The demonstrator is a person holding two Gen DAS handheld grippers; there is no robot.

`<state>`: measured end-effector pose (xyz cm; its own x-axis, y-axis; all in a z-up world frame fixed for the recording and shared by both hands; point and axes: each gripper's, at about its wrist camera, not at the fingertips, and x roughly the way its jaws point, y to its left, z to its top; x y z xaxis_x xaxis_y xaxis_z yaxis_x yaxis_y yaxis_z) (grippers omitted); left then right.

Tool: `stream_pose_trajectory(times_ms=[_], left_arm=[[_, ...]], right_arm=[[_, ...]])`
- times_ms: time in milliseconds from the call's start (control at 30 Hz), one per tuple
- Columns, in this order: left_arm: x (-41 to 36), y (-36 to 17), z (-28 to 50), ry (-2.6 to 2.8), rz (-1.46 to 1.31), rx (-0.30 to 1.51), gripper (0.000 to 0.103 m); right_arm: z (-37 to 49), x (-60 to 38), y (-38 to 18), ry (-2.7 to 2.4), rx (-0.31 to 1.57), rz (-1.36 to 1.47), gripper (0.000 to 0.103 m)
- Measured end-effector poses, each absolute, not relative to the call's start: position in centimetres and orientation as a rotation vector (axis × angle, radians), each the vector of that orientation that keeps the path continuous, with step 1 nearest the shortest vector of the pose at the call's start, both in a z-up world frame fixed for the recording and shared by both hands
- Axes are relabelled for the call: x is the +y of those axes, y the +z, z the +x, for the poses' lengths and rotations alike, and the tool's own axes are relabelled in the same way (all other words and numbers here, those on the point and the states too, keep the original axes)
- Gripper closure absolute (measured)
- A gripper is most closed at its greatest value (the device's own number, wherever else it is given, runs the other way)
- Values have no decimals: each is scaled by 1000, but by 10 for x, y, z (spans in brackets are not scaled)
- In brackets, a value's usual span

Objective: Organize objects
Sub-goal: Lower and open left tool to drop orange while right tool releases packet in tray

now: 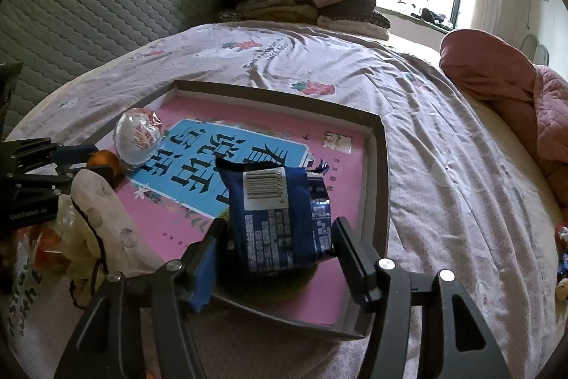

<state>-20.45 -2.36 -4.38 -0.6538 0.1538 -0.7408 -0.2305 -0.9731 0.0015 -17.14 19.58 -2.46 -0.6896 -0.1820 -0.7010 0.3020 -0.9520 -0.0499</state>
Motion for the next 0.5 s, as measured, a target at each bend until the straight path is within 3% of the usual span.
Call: stream_pose_trajectory(times_ms=[500], left_arm=[[-25, -36, -200, 2694, -1159, 144, 55]], right_arm=[[-166, 195, -18, -2665, 231, 1052, 40]])
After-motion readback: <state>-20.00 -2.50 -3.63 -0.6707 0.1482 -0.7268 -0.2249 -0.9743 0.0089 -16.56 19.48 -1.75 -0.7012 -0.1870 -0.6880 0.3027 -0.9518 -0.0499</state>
